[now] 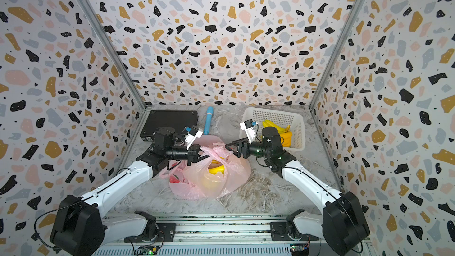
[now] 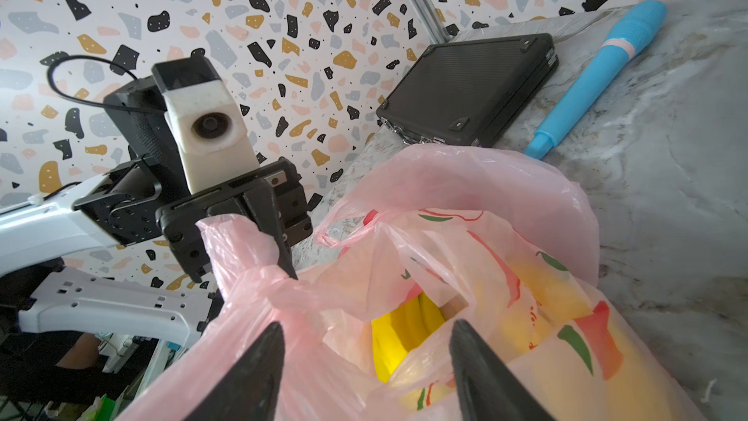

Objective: Place the banana into a plastic bag & tie a knot
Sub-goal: Cross the plastic bag at the center of the board.

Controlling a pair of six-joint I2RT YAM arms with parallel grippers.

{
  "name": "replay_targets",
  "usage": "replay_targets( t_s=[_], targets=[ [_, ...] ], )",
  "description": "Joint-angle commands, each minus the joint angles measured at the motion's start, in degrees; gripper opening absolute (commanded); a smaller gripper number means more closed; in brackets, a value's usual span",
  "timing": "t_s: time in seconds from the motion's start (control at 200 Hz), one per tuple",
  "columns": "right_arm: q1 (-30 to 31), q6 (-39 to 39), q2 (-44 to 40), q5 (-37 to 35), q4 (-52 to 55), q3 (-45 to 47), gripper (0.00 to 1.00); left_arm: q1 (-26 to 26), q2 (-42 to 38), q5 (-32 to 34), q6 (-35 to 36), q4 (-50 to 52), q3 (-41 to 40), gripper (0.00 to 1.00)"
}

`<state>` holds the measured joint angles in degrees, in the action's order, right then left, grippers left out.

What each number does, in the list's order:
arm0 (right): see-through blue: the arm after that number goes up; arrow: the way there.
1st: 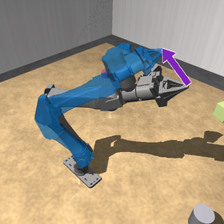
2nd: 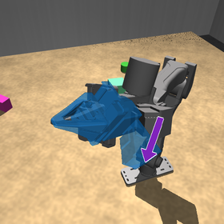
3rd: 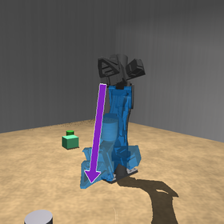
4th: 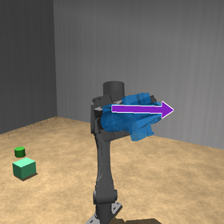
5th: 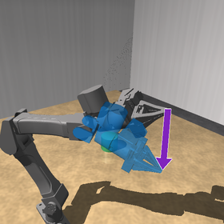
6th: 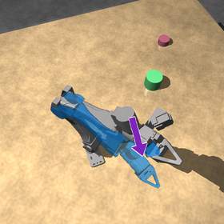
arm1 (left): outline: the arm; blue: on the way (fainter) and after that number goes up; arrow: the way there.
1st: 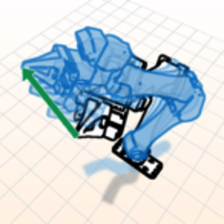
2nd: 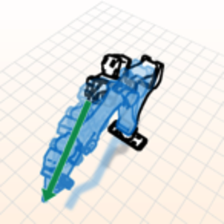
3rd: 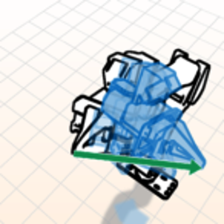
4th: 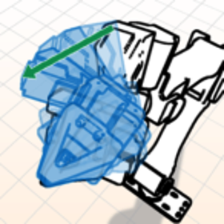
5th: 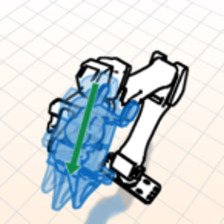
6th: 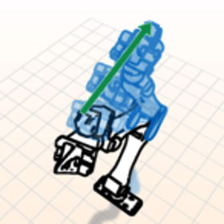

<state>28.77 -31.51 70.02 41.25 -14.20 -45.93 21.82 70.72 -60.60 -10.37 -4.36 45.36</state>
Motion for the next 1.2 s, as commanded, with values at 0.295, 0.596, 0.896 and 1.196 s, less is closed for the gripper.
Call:
replay_targets(
  t_s=[0.295, 0.596, 0.896, 1.196],
  targets=[
    [3.14, 2.82, -2.85, 0.61, 0.35, -0.22, 0.77, -0.2, -0.41, -1.03, -0.18, -2.06, -0.18, 0.0],
    [5.03, 6.33, -3.53, 2.29, 4.02, 0.55, 0.61, -0.16, -0.32, -1.06, 0.37, -1.15, 0.29, 0.0],
    [6.36, 9.2, -2.07, 0.95, 6.08, -1.81, 0.7, -0.2, -0.54, -0.98, 0.68, -0.57, 0.6, 0.0],
    [7.24, 10.2, -1.33, -0.72, 6.86, -3.52, 0.85, -0.18, -0.24, -1.04, 0.91, -0.33, 0.85, 0.0]
  ],
)
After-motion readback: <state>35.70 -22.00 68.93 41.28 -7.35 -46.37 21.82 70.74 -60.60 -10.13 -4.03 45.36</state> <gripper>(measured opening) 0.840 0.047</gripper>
